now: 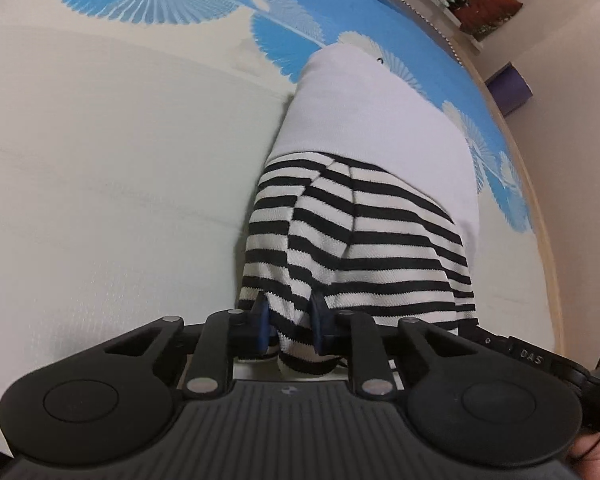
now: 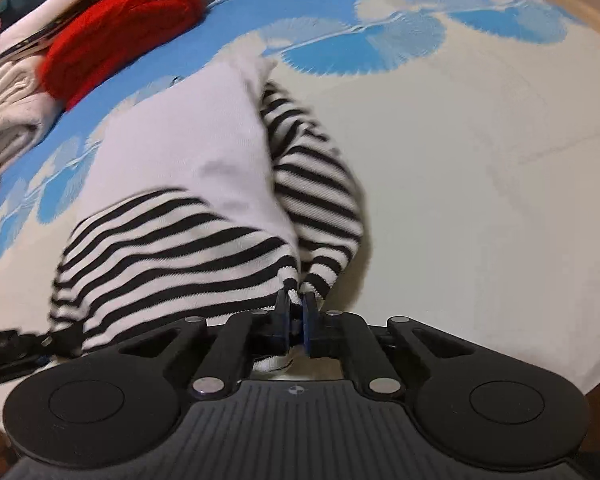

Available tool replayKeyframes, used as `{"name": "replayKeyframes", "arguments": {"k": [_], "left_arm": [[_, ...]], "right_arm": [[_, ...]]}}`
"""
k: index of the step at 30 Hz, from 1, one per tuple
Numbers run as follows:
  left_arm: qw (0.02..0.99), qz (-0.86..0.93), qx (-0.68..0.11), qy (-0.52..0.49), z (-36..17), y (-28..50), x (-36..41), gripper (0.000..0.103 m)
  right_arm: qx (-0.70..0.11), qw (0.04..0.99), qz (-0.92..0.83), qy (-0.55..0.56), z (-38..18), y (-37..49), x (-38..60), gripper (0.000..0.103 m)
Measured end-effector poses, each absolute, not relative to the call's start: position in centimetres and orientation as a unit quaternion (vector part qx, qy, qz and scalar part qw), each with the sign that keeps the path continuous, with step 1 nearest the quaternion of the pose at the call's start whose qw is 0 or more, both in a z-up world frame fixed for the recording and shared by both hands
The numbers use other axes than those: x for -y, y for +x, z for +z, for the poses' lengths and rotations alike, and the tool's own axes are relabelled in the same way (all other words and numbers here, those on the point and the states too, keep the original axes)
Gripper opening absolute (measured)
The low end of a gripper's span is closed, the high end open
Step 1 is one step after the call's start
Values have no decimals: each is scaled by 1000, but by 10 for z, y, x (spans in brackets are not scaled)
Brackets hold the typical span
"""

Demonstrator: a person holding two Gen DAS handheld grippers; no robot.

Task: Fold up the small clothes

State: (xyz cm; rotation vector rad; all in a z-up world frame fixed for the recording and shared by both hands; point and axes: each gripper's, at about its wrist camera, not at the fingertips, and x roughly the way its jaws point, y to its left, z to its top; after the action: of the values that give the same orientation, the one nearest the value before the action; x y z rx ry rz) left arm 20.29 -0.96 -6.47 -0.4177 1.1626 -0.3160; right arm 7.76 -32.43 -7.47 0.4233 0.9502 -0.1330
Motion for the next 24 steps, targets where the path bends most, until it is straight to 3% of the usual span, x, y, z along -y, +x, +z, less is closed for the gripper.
{"name": "replayKeyframes", "arguments": {"k": [2,3,4,10,16,17,18,19,20,21,22,24], "left_arm": [[797,-139,-556,-191,-69,203,5,27],[800,-131,-558,-175,-69,202,6,41],[809,-123,-554,-157,-65,200,7,48],[878,-140,-455,-45,-21,181,30,44],[852,-110,-511,19,-59,182,44,45],[857,-109,-503,26,-52,180,44,45],[865,-110,-488,41,-46,175,46,54],[873,-104,-471,64,-40,170,48,67],[881,-91,-455,87,-36,164,51,73],[889,-81,-440,99,-30,159,51,80],[897,-78,-422,105,-23,153,50,81],[909,-83,-394,111,-6,142,50,82]], "right_arm": [[-457,863,-82,201,-77,78,328,3],[-459,862,-87,198,-78,78,329,2],[-463,861,-92,190,-79,79,329,2],[-470,865,-80,158,-80,76,326,3],[-501,843,-133,143,-88,72,336,4],[-490,848,-138,146,-83,69,338,7],[-476,856,-140,147,-77,65,340,10],[-459,865,-137,147,-68,61,340,19],[-445,874,-132,144,-60,56,340,32],[-431,882,-129,138,-53,52,339,39],[-413,893,-126,127,-43,46,336,51],[-382,911,-117,107,-27,34,331,59]]}}
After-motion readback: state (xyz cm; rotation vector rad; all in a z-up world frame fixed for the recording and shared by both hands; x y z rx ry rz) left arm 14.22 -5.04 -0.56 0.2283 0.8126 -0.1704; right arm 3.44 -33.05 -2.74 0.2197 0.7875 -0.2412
